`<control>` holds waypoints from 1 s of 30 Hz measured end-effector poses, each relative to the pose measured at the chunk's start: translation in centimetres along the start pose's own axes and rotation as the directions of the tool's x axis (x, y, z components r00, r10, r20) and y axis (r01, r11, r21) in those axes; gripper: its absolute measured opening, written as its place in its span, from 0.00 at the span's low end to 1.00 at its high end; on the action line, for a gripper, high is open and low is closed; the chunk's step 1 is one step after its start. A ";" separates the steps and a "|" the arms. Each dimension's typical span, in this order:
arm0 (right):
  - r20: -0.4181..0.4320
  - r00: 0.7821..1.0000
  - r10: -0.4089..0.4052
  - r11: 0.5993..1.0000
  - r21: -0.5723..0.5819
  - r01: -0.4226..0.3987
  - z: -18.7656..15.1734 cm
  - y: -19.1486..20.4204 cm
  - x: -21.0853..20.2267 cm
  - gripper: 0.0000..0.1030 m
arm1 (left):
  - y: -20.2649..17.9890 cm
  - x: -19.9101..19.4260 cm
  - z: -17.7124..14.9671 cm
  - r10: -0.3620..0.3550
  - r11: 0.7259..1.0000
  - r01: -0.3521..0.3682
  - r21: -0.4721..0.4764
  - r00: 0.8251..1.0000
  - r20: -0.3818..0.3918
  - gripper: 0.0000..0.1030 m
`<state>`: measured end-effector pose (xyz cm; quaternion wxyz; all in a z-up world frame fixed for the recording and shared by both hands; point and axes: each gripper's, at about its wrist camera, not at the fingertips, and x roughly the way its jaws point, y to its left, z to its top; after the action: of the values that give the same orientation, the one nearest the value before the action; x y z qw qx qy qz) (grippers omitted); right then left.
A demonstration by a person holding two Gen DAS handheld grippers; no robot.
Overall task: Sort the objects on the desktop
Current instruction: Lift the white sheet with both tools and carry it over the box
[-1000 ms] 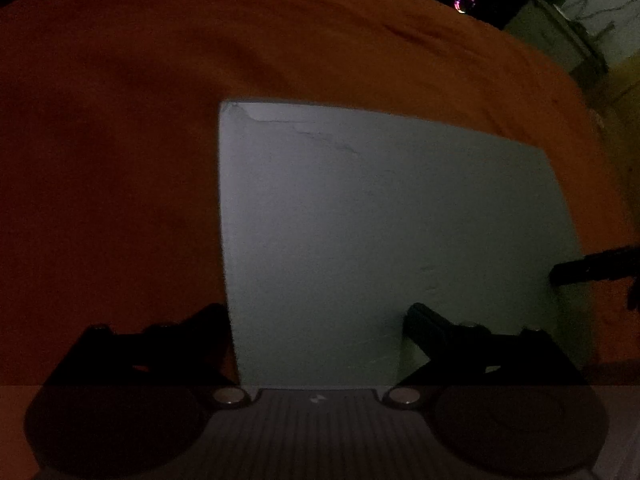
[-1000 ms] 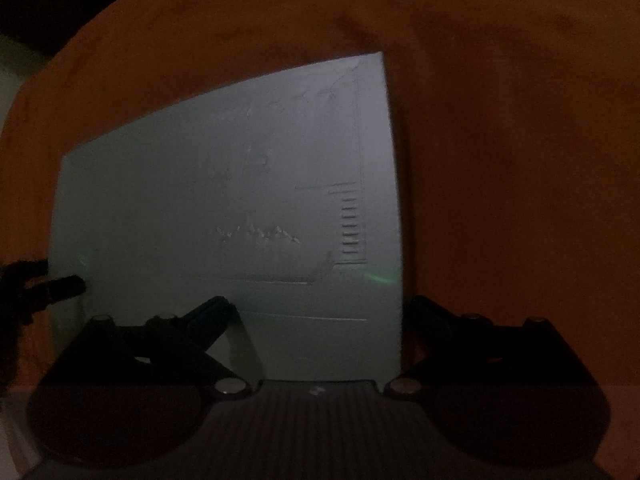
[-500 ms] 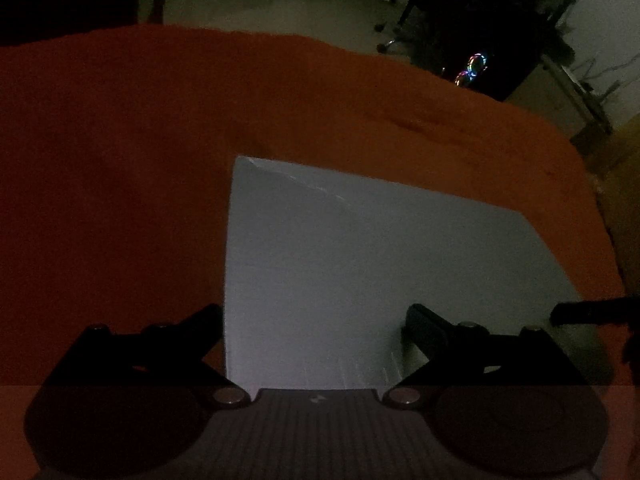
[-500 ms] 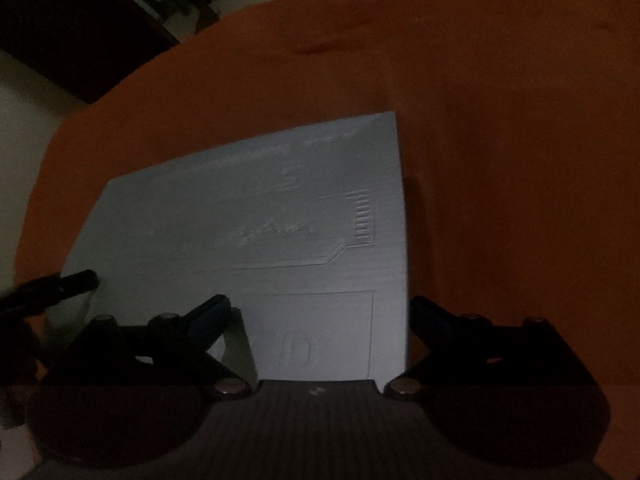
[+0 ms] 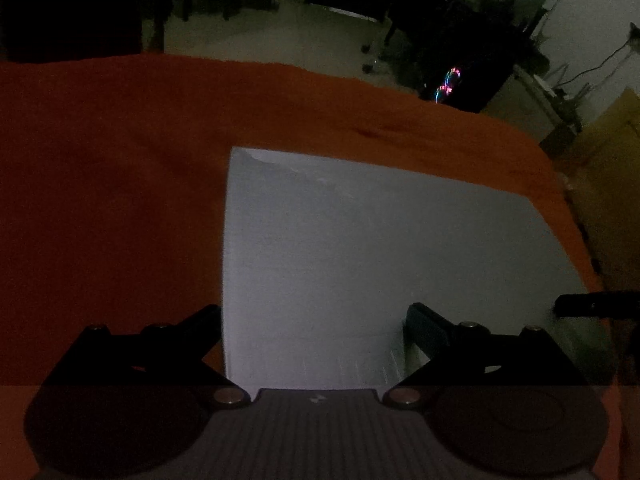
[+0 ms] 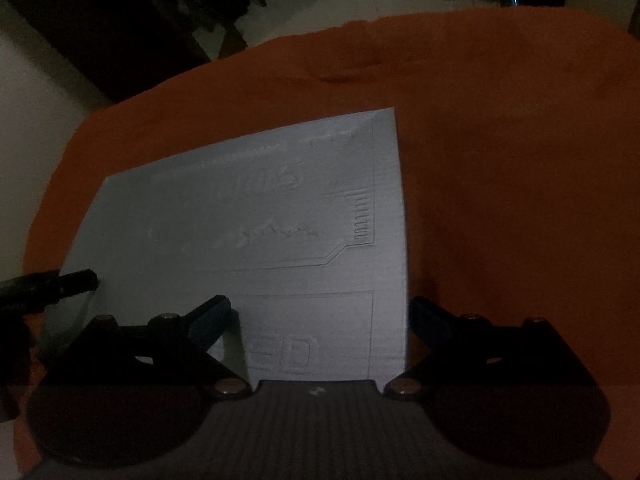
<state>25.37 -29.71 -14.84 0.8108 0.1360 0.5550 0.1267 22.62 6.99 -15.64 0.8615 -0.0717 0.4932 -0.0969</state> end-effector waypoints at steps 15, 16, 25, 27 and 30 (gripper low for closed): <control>0.126 0.982 -0.138 0.990 0.039 0.134 -14.3 1.2 4.4 0.98 | -5.8 -3.4 -13.5 0.152 0.970 -0.177 0.169 0.977 0.151 0.96; 0.152 0.979 -0.133 0.991 0.028 0.130 -14.6 1.4 4.6 0.99 | -5.9 -3.5 -13.4 0.159 0.971 -0.181 0.157 0.977 0.143 0.96; 0.116 0.983 -0.140 0.989 -0.031 0.144 -12.8 2.4 7.4 1.00 | -3.0 -2.2 -12.5 0.132 0.987 -0.138 0.088 0.989 0.068 0.92; 0.117 0.984 -0.132 0.991 -0.019 0.135 -12.8 2.6 7.7 1.00 | -2.3 -1.7 -12.4 0.083 0.995 -0.085 0.053 0.995 0.046 0.96; 0.116 0.987 -0.108 0.994 0.012 0.107 -12.8 2.3 7.7 1.00 | -2.5 -1.4 -12.5 0.064 0.995 -0.067 0.069 0.997 0.042 0.97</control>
<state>15.98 -23.83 -25.17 0.8472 0.1152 0.5134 0.0731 10.93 4.55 -20.21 0.8758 -0.0269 0.4744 -0.0844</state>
